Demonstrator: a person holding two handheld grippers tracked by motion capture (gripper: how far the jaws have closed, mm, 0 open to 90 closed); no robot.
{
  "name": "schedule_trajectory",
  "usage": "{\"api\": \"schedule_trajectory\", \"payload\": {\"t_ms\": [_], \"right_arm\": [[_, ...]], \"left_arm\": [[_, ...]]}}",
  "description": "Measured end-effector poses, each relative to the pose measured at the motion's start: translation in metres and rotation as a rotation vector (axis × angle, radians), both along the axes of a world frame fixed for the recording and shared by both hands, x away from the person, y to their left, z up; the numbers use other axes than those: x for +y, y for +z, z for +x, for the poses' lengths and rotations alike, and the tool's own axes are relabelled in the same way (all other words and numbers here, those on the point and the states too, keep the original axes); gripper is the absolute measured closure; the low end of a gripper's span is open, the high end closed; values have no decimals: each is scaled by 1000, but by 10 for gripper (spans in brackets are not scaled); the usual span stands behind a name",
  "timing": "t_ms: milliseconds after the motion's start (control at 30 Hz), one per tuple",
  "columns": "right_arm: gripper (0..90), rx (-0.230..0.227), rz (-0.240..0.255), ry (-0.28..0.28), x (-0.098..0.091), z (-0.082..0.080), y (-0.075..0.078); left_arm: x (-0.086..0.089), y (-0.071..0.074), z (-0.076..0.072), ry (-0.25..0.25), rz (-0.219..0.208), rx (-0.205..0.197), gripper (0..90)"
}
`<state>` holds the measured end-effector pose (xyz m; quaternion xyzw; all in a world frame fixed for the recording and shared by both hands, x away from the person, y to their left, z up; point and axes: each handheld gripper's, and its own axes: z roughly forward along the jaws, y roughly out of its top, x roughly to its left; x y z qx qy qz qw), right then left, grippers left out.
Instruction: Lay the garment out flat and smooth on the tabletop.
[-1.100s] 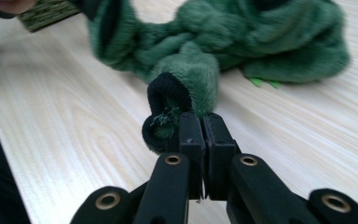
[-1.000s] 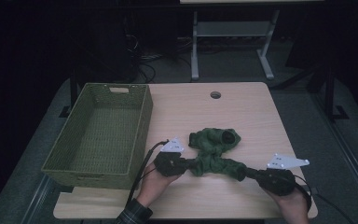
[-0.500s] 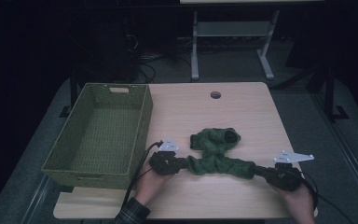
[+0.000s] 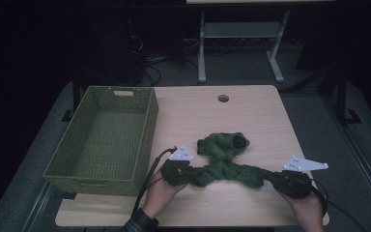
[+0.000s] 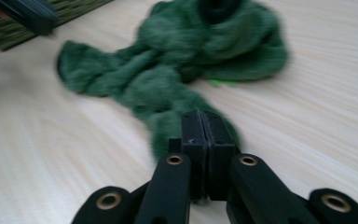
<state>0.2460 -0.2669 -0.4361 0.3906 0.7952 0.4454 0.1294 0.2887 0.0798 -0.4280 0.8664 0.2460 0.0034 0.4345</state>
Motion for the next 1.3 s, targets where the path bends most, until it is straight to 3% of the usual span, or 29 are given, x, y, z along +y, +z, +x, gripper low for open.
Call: {"api": "schedule_trajectory", "payload": {"t_ms": [133, 200, 433, 667, 900, 1133, 1300], "right_arm": [[897, 44, -63, 33, 12, 6, -12], [898, 64, -104, 21, 13, 10, -16], [899, 116, -165, -17, 8, 22, -27], [900, 134, -189, -29, 6, 26, -28], [900, 159, -199, -36, 2, 16, -27], [900, 164, -224, -8, 3, -7, -25], [899, 153, -223, 7, 4, -16, -25]], "left_arm": [[-7, -20, 3, -3, 64, 26, 895], [-5, -26, 6, 14, 90, 27, 895], [5, -31, 17, 61, 171, -9, 896], [10, -34, 23, 54, 208, -16, 898], [14, -33, 16, 29, 205, 11, 898], [19, -35, 5, 1, 147, 71, 898], [23, -36, -2, -11, 131, 74, 897]]}}
